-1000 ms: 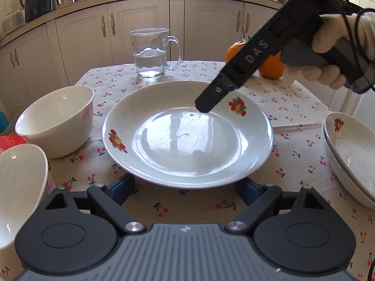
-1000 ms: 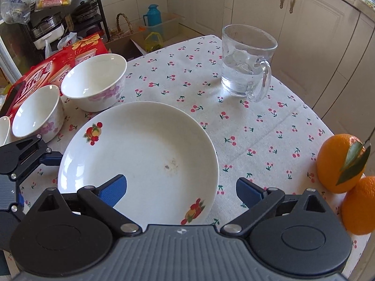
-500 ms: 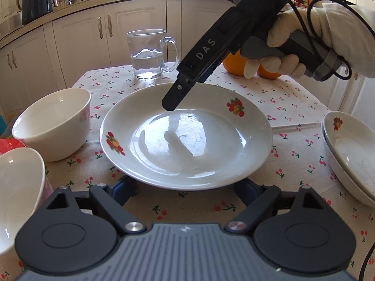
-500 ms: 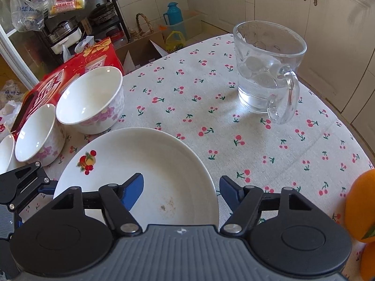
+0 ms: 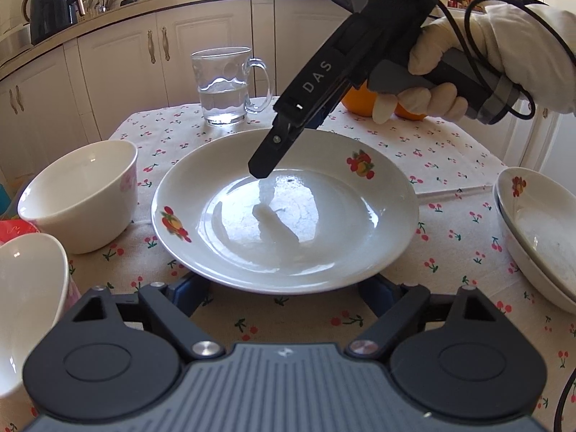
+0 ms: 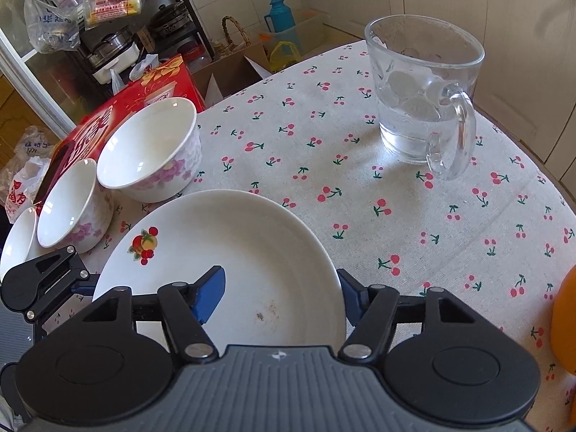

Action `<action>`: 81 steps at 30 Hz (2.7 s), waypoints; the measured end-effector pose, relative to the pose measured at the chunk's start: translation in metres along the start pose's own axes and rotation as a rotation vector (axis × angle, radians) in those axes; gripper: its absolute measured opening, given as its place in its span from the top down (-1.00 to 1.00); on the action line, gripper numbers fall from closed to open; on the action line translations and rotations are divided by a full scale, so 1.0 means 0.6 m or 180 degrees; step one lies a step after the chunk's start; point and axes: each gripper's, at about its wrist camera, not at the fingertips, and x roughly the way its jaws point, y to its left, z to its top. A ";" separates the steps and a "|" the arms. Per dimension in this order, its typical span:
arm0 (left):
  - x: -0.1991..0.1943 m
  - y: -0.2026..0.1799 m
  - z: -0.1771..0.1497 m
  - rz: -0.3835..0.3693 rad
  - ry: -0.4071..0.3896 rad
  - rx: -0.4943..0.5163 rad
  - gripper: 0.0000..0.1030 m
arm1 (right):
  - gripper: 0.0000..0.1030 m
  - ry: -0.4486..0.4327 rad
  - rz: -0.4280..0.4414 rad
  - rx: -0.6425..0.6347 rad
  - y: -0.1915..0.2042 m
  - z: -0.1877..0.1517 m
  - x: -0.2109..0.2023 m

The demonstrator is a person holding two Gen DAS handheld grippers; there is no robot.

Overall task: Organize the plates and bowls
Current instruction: 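Close the right tool on the rim of the flower-decal plate, then lift the flower-decal plate and carry it toward the plate stack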

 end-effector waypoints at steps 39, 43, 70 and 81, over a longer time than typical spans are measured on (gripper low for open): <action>-0.117 -0.031 -0.015 -0.0278 0.0115 0.0534 -0.70 | -0.46 -0.0306 0.0066 0.0416 0.099 -0.113 -0.121; -0.137 -0.044 -0.018 -0.0332 0.0096 0.0610 -0.70 | -0.46 -0.0354 0.0011 0.0439 0.117 -0.135 -0.145; -0.175 -0.192 -0.025 -0.0874 0.0141 0.1196 -0.70 | -0.47 -0.0750 -0.0350 0.0966 0.146 -0.351 -0.280; -0.147 -0.230 -0.015 -0.1050 0.0235 0.1350 -0.70 | -0.47 -0.0845 -0.0478 0.1182 0.115 -0.416 -0.299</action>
